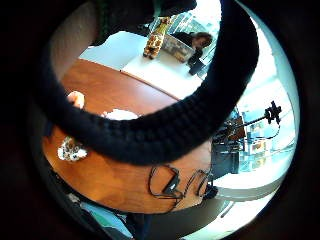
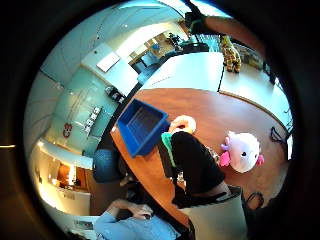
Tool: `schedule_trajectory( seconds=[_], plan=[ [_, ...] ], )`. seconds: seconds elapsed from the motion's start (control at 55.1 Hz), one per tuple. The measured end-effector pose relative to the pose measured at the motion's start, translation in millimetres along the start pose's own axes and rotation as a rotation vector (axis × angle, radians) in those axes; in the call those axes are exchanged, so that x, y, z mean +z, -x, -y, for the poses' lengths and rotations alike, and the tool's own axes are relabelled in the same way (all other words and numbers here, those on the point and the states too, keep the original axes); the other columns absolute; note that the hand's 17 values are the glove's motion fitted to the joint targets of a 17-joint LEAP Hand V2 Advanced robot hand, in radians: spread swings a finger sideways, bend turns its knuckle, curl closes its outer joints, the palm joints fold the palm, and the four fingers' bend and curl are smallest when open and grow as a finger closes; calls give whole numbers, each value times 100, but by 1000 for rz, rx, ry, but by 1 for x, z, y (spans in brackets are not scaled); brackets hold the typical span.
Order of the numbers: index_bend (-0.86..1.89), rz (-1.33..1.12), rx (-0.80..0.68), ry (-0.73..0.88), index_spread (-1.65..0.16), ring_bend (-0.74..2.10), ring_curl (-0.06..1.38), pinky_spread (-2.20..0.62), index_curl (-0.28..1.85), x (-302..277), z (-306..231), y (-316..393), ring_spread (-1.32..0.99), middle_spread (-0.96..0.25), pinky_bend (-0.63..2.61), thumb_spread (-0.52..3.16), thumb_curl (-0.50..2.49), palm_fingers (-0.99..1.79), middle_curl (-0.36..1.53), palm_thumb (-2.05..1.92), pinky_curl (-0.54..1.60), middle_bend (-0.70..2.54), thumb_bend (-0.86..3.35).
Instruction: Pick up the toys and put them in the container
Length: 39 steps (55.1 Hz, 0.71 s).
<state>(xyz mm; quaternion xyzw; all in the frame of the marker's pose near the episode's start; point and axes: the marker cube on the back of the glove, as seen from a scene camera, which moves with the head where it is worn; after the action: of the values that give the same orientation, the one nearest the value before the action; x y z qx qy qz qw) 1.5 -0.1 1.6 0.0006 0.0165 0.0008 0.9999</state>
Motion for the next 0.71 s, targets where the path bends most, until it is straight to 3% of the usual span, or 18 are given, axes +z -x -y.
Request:
schedule_trajectory(
  seconds=[0.182,0.454,0.708],
  plan=[
    [34,0,9,13,-28,18,4,5,15,7,-2,-7,-9,-6,57,101,7,7,7,-2,18,16,-1],
    [35,-18,69,70,-34,20,10,7,22,34,-5,-23,-10,-7,63,130,15,1,14,-3,24,16,-2],
    [39,-16,211,395,-36,12,10,6,28,132,-23,-49,-7,-5,77,140,20,-12,17,0,30,13,-1]
  ],
)
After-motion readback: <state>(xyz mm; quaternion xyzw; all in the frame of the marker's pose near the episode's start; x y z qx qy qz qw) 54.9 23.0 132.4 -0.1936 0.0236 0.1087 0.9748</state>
